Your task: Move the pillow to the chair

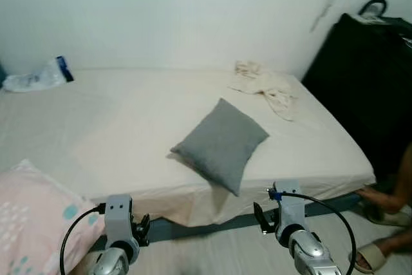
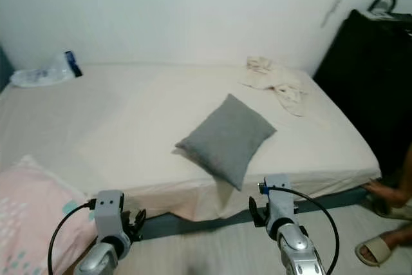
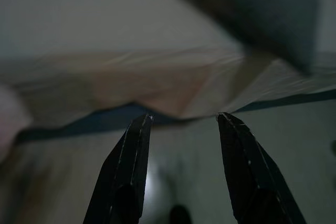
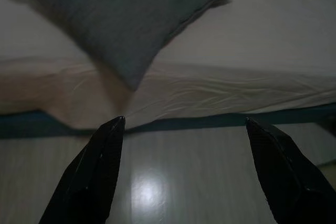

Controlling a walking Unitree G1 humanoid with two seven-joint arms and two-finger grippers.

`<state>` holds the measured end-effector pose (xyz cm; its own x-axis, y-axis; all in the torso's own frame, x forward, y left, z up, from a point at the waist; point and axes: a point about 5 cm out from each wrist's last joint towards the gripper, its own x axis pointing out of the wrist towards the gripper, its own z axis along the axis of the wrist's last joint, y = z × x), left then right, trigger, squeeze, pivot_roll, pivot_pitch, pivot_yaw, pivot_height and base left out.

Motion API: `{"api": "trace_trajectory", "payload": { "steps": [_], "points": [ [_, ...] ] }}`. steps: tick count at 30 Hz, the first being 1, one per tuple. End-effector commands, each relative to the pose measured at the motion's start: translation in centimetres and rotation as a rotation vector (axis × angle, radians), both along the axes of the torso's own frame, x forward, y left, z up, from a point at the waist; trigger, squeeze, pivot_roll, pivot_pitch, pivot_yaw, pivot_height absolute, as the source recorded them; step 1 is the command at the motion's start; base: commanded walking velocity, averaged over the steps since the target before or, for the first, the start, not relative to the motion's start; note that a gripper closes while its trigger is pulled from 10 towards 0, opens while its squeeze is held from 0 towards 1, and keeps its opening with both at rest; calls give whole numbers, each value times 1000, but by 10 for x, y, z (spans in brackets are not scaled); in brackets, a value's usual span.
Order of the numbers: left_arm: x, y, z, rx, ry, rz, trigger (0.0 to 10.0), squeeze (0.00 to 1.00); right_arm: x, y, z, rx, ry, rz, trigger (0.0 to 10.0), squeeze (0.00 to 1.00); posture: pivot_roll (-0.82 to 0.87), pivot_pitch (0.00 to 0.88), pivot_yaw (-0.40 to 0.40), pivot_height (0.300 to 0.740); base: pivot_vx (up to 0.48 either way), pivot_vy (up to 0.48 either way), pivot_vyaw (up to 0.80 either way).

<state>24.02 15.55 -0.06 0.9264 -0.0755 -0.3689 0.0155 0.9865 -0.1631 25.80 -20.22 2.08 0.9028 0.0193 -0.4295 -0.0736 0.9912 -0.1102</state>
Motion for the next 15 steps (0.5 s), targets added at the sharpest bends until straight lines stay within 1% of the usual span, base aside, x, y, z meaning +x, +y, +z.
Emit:
{"api": "trace_trajectory", "payload": {
  "steps": [1, 7, 10, 15],
  "points": [
    [-5, 1, -7, 22, 28, -19, 10000, 0, -4, 2, -6, 7, 8, -14, 10000, 0, -55, 20, -90, 738, 0, 0, -788],
    [-3, 1, -6, 29, 17, -40, 10000, 0, -3, 0, -7, 21, -3, -45, 10000, 0, -67, 21, -64, 738, 0, 0, -788],
    [1, 0, -2, 31, -7, -61, 10000, 0, -3, -2, -6, 26, -12, -69, 10000, 0, -76, 22, -48, 738, 0, 0, -788],
    [8, 0, 4, 22, -37, -61, 10000, 0, -3, -5, -6, 26, -22, -90, 10000, 0, -82, 21, -38, 738, 0, 0, -788]
  ]
}}
